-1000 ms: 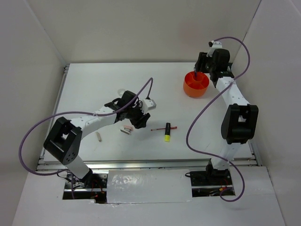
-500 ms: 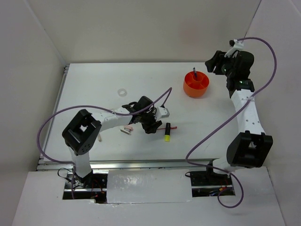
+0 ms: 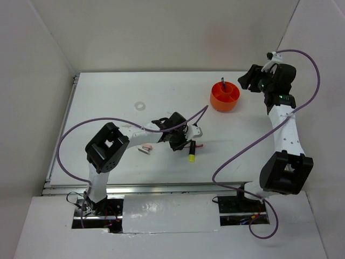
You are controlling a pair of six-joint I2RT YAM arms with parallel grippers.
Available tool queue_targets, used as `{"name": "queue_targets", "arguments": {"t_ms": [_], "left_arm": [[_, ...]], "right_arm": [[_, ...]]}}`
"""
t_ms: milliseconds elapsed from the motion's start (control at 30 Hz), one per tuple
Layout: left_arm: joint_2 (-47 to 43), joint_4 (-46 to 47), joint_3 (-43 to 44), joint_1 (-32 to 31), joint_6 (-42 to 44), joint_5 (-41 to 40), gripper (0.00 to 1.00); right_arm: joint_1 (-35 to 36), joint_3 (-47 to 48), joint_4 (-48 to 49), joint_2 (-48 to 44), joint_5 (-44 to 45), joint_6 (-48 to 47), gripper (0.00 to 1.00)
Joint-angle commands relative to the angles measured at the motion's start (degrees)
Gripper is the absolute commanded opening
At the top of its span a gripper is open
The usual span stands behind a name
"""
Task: Sort the stationery into containers
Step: Pick up the pen from the center of the board.
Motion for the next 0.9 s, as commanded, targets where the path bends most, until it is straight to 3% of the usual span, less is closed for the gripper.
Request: {"name": "queue_targets", "arguments": {"t_ms": [0, 200, 467, 867], "left_arm": [[3.46, -3.46, 2.6, 0.03, 0.97, -4.87, 0.19], [2.77, -3.21, 2.6, 1.7, -0.88, -11.98, 0.01], [-4.95, 2.93, -0.47, 3.2, -4.04, -28.58, 0.0], [-18.49, 8.13, -6.54, 0.04, -3.69, -40.91, 0.0]], "right_arm": [[-0.7, -0.41, -0.29, -3.05, -1.8, -0.08, 0.61], [-1.05, -1.64, -0.47, -4.53, -2.94, -0.08, 0.61], [0.53, -6.03, 0.15, -9.71, -5.76, -0.43, 0.6], [6.86, -10.61, -1.96, -17.36, -11.91, -1.84, 0.6]]}}
